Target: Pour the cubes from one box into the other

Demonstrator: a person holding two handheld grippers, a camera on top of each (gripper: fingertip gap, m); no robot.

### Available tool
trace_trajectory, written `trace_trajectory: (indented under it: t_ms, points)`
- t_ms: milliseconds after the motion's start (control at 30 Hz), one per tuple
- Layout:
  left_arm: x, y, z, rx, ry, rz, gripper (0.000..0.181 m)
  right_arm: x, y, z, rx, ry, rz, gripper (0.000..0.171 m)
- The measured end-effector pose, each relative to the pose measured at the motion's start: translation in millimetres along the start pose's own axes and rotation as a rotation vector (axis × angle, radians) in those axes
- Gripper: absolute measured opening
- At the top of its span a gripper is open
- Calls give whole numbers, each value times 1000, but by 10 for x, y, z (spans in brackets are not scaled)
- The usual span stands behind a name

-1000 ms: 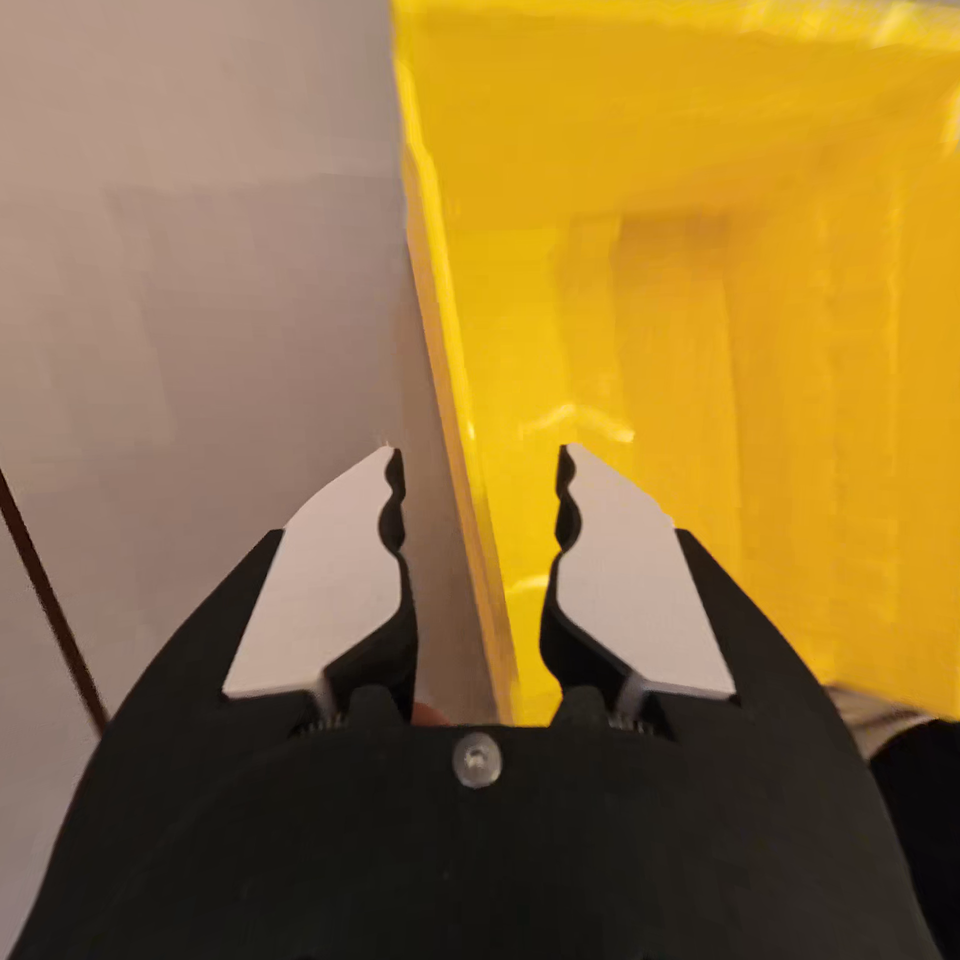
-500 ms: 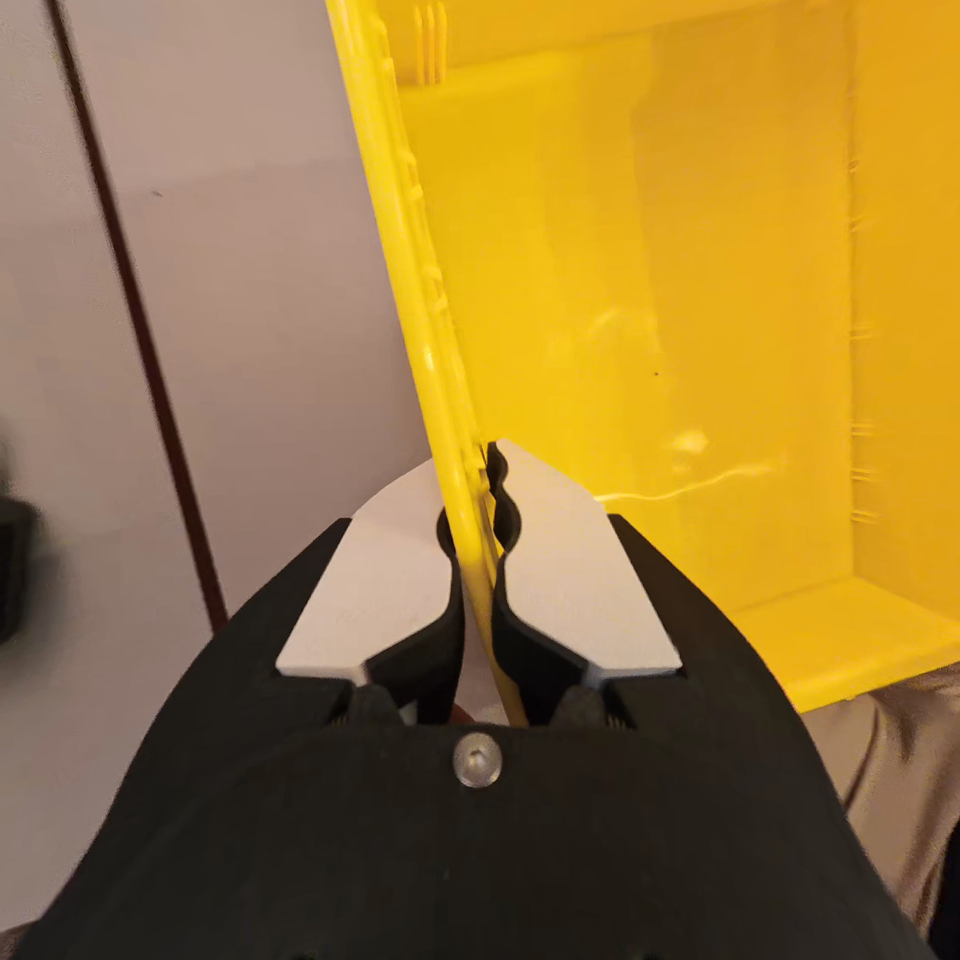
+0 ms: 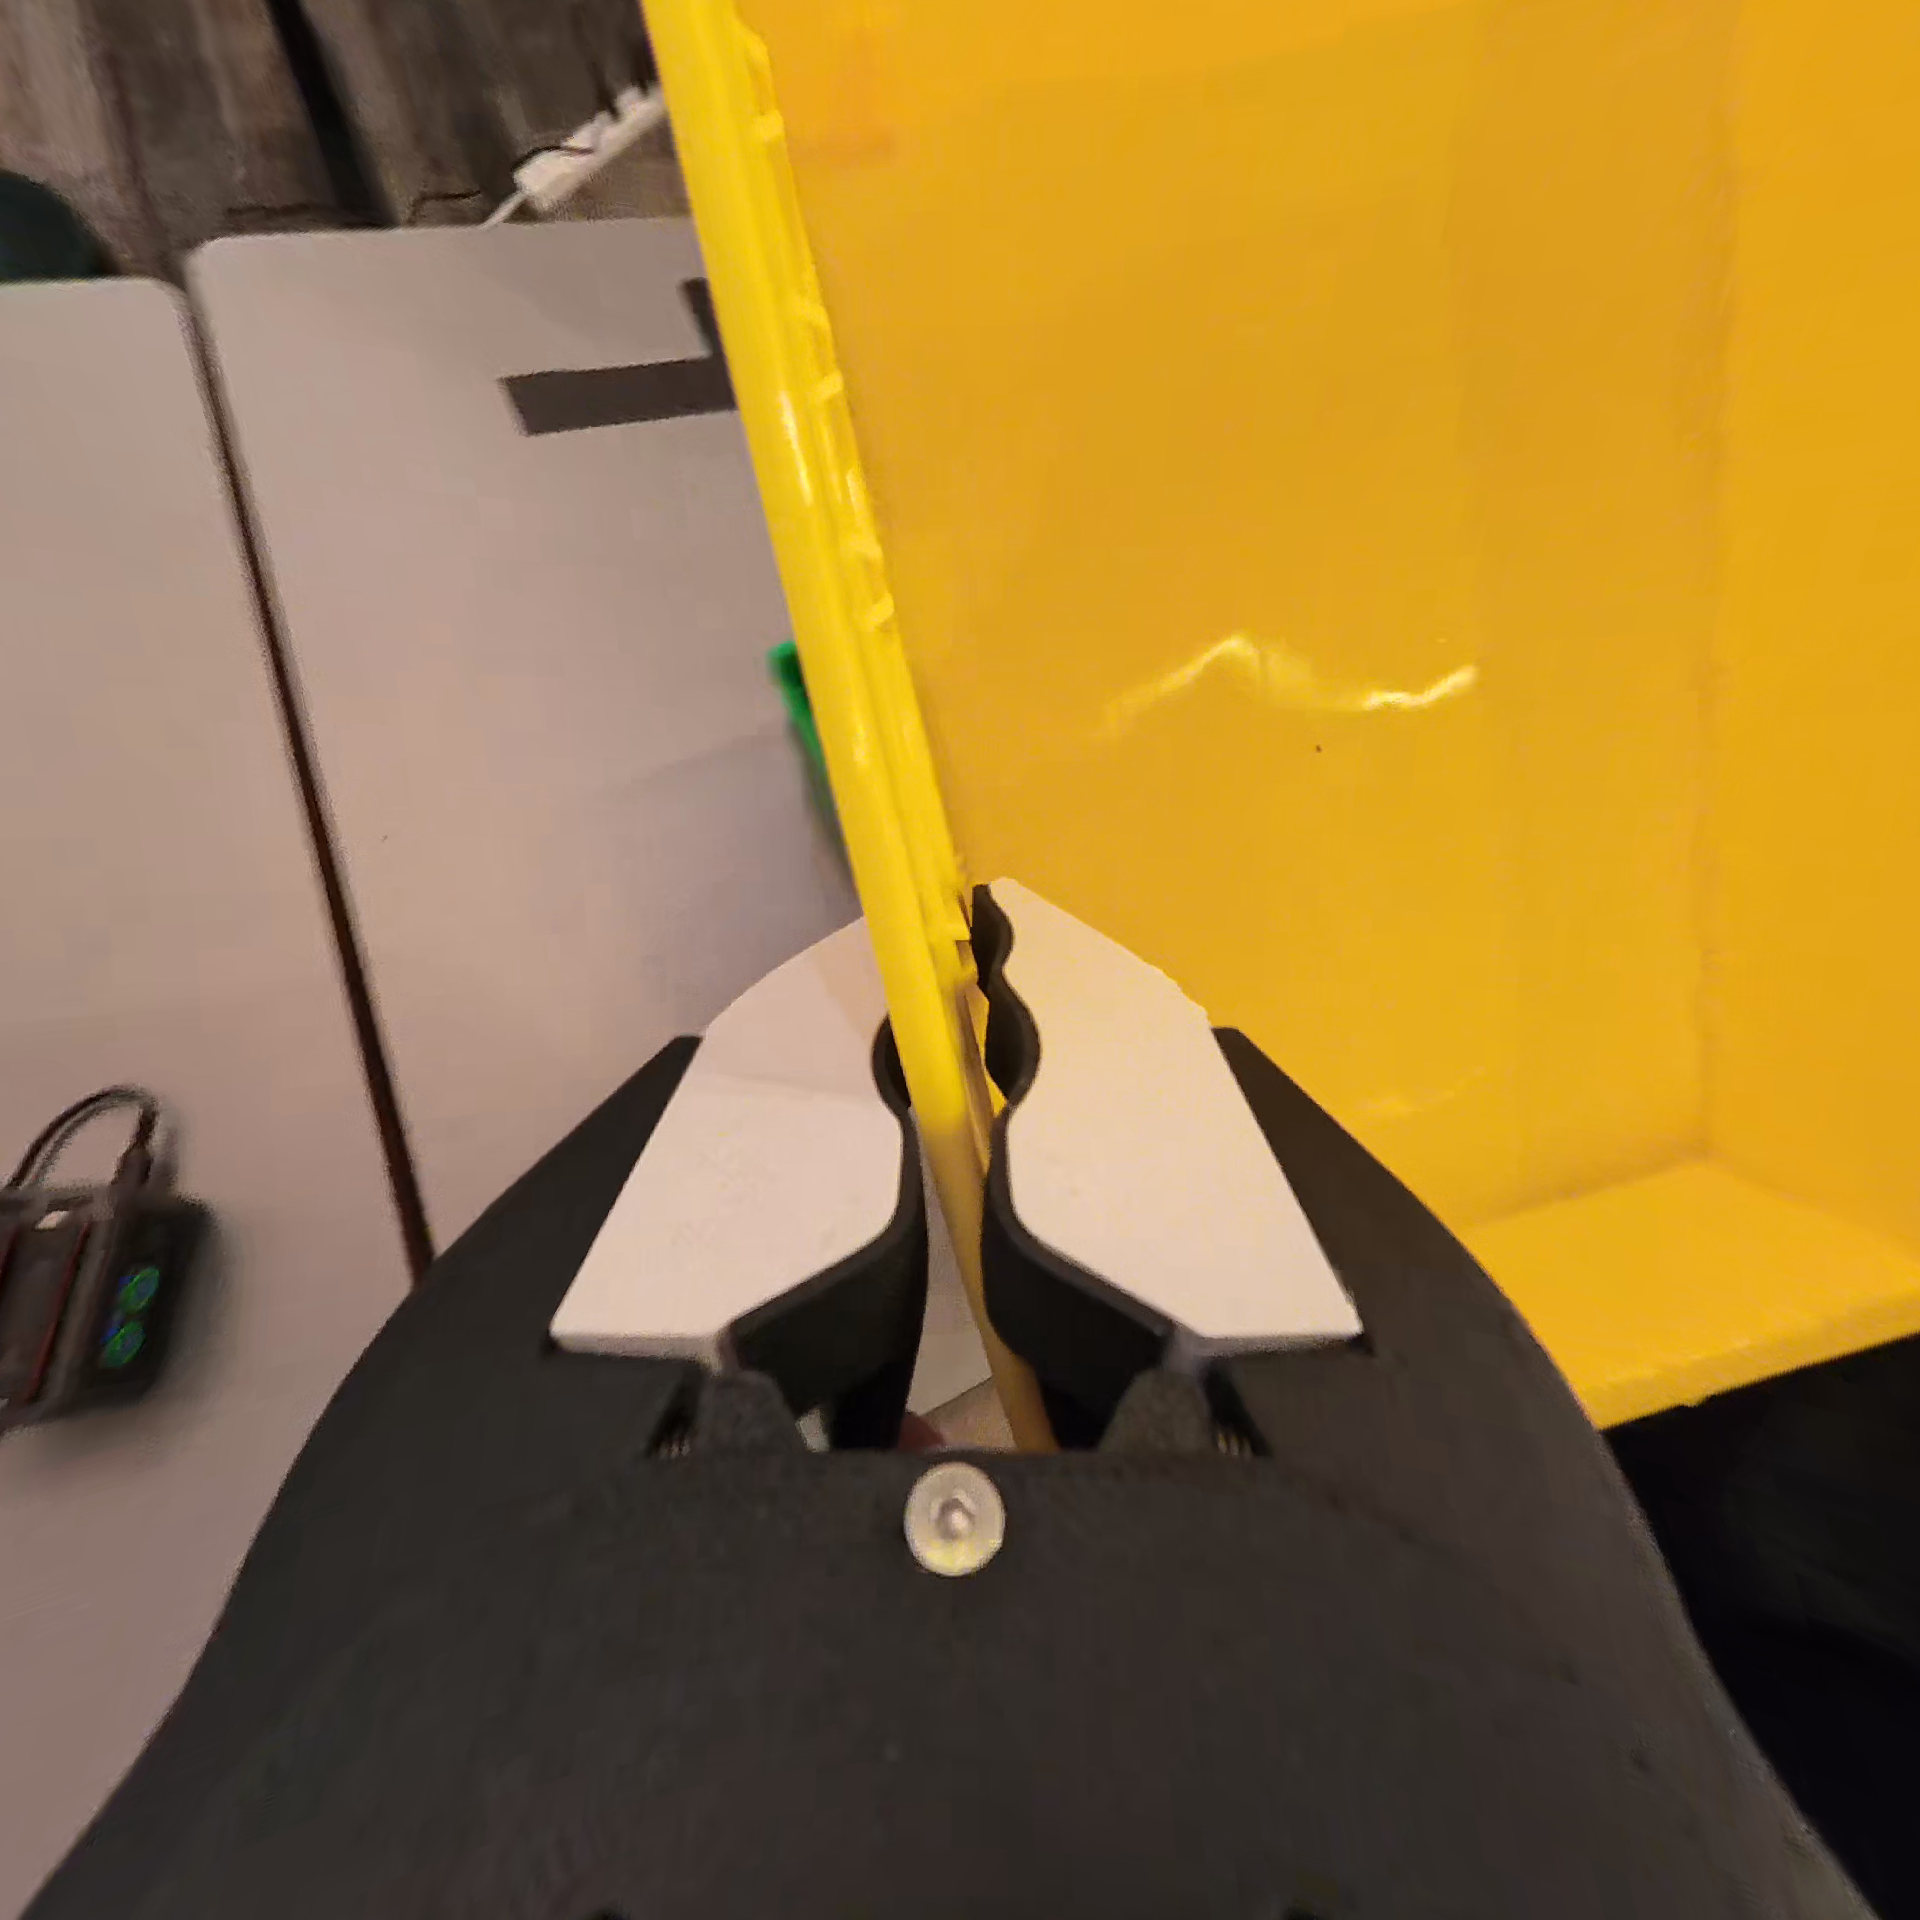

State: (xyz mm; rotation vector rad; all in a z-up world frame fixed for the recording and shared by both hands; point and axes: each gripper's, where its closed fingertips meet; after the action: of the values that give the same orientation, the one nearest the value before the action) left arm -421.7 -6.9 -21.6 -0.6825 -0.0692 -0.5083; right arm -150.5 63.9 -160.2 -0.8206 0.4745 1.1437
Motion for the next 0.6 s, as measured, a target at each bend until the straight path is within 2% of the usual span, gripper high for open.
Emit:
trace_trajectory:
  t_ms: [100, 267, 367, 467, 533, 600]
  points:
    - [460, 315, 176, 11, 24, -91, 5, -81, -464, 295, 110, -19, 27, 48]
    - [1307, 1214, 348, -67, 80, -224, 5, -226, -1590, 751, 291, -55, 82, 45]
    - [1772, 1819, 427, -120, 78, -282, 7, -53, -2329, 932, 394, -117, -83, 44]
    - [2317, 2326, 507, -114, -1, -373, 15, 143, -3150, 1069, 538, -153, -255, 43]
    - [2602, 2630, 434, -128, -16, -391, 14, 200, -3737, 1100, 680, -142, -300, 42]
    - [2812, 2926, 256, -163, -54, -417, 13, 283, -4104, 1016, 709, -118, -337, 41]
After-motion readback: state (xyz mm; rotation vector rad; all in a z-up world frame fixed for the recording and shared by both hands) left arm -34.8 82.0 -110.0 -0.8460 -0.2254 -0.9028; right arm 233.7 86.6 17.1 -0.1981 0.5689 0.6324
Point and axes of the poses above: each gripper's, where its closed fingertips meet, y out along the fingers, z out of its top, x = y × z across the jaws, and after that the axes turned 2 degrees about -y, right-handed
